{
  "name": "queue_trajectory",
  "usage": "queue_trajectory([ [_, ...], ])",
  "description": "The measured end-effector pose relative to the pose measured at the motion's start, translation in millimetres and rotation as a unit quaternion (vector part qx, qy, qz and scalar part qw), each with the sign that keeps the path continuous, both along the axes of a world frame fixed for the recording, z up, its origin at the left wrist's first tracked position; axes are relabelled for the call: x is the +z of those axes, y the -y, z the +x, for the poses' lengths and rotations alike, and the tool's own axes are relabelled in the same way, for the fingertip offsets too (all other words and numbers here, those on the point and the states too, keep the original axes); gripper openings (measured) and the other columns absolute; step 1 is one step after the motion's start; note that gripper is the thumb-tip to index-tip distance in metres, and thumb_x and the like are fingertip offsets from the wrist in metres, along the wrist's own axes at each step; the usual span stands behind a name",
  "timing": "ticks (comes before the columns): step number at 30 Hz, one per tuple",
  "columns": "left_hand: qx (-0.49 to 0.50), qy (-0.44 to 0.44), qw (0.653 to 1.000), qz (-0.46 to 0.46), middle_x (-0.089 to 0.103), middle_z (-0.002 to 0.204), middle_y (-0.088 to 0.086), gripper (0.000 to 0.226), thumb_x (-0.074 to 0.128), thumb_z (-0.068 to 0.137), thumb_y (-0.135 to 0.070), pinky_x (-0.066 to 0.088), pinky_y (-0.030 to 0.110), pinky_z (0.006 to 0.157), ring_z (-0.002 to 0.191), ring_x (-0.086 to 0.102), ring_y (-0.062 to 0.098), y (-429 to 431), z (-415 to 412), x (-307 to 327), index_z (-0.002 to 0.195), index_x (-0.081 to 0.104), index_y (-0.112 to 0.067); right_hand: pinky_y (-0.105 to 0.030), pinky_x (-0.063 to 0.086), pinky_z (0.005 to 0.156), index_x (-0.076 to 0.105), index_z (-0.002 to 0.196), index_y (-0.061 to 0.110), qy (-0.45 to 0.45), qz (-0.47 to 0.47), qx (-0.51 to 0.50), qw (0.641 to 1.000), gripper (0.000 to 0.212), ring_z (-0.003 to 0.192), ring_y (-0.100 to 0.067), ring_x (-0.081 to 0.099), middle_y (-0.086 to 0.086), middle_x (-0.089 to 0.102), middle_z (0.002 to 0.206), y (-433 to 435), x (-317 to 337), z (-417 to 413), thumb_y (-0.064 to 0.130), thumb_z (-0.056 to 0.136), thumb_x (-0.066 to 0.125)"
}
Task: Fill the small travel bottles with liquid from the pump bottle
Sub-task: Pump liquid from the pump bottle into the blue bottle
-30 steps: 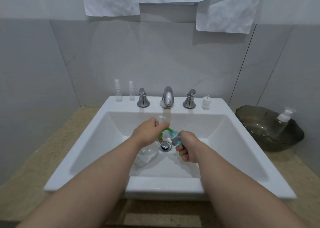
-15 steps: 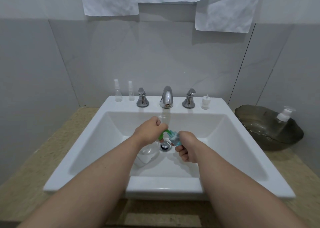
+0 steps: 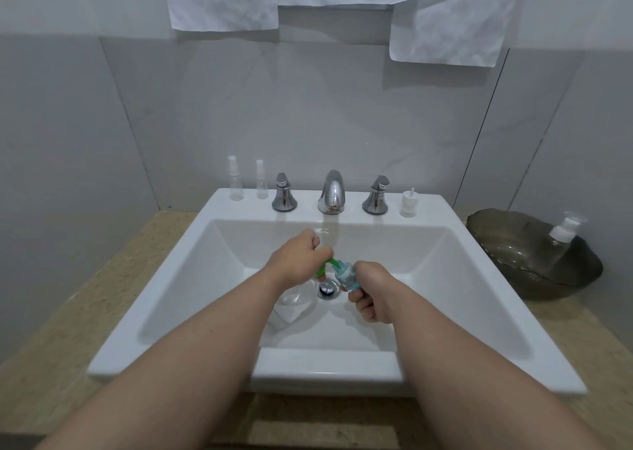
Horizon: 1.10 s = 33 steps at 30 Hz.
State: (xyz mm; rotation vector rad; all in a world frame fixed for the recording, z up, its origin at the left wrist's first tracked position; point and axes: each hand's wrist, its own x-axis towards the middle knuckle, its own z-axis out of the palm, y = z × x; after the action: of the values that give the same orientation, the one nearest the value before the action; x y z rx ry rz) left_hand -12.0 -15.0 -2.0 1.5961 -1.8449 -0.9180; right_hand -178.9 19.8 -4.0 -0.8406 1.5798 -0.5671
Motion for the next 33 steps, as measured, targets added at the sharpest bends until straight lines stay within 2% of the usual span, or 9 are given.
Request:
queue_trajectory([
  [3,0.014,0.017,1.000,-0.010,0.063,0.074,-0.004,0.039,0.054,0.074,-0.062,0.047,0.042,0.071,0.085,0.075,0.028,-0.3,2.5,-1.3,0.082,0.040,-0.027,-0.021,0.015,0.044,0.055,0.086,0.018,0.004,-0.003,-0.001,1.000,0.027,0.046,-0.015,0.015,0.001,0.033,0.054,-0.3,0.6,-0.6,0.017,0.088,0.028],
  [7,0.026,0.020,0.999,-0.007,0.076,0.071,-0.007,0.054,0.049,0.080,-0.077,0.051,0.048,0.084,0.088,0.072,0.024,-4.0,4.6,0.2,0.088,0.046,-0.023,-0.019,0.016,0.043,0.056,0.090,0.017,0.023,-0.010,-0.011,1.000,0.025,0.046,-0.015,0.014,0.002,0.032,0.054,-0.5,2.5,-0.7,0.017,0.088,0.031],
  [11,0.029,0.016,0.999,-0.006,0.076,0.070,-0.010,0.055,0.048,0.089,-0.077,0.050,0.045,0.086,0.090,0.071,0.022,-7.9,4.0,3.0,0.091,0.047,-0.022,-0.019,0.015,0.042,0.055,0.086,0.018,0.029,-0.016,-0.014,0.999,0.022,0.045,-0.015,0.014,0.003,0.028,0.054,-1.9,4.7,0.1,0.017,0.087,0.033],
  [15,0.024,0.013,1.000,0.000,0.076,0.070,-0.009,0.054,0.050,0.086,-0.076,0.051,0.048,0.088,0.091,0.072,0.023,-8.5,3.3,3.4,0.092,0.047,-0.022,-0.019,0.016,0.041,0.054,0.087,0.018,0.024,-0.016,-0.015,0.999,0.022,0.045,-0.015,0.014,0.003,0.028,0.054,-1.8,5.3,0.1,0.016,0.086,0.033],
  [22,0.022,0.017,1.000,0.000,0.076,0.071,-0.005,0.048,0.052,0.081,-0.070,0.052,0.049,0.086,0.088,0.073,0.026,-6.0,0.0,3.7,0.087,0.044,-0.023,-0.020,0.015,0.043,0.054,0.090,0.018,0.023,-0.015,-0.016,0.999,0.020,0.047,-0.015,0.014,0.003,0.028,0.056,-0.8,4.3,0.2,0.016,0.085,0.035],
  [27,0.023,0.027,0.999,-0.012,0.077,0.087,0.007,0.044,0.053,0.076,-0.067,0.053,0.049,0.082,0.078,0.070,0.029,-1.9,-0.5,1.9,0.084,0.043,-0.026,-0.019,0.016,0.041,0.053,0.092,0.018,0.016,-0.013,-0.018,1.000,0.022,0.044,-0.015,0.014,0.002,0.028,0.054,0.7,2.5,0.5,0.017,0.086,0.032],
  [30,0.018,0.012,1.000,-0.011,0.070,0.076,0.003,0.041,0.055,0.075,-0.063,0.048,0.044,0.071,0.075,0.073,0.026,1.2,0.0,-0.8,0.083,0.041,-0.026,-0.019,0.016,0.041,0.052,0.091,0.017,0.013,-0.016,-0.009,1.000,0.022,0.045,-0.015,0.014,0.002,0.028,0.053,-0.6,3.3,0.0,0.016,0.086,0.031],
  [33,0.012,-0.005,1.000,-0.004,0.059,0.072,-0.004,0.038,0.057,0.075,-0.059,0.042,0.040,0.069,0.074,0.077,0.022,1.3,0.0,-0.9,0.082,0.039,-0.026,-0.019,0.016,0.042,0.053,0.089,0.017,0.012,-0.015,-0.003,1.000,0.022,0.045,-0.015,0.014,0.002,0.028,0.053,-1.3,4.1,-0.2,0.016,0.086,0.031],
])
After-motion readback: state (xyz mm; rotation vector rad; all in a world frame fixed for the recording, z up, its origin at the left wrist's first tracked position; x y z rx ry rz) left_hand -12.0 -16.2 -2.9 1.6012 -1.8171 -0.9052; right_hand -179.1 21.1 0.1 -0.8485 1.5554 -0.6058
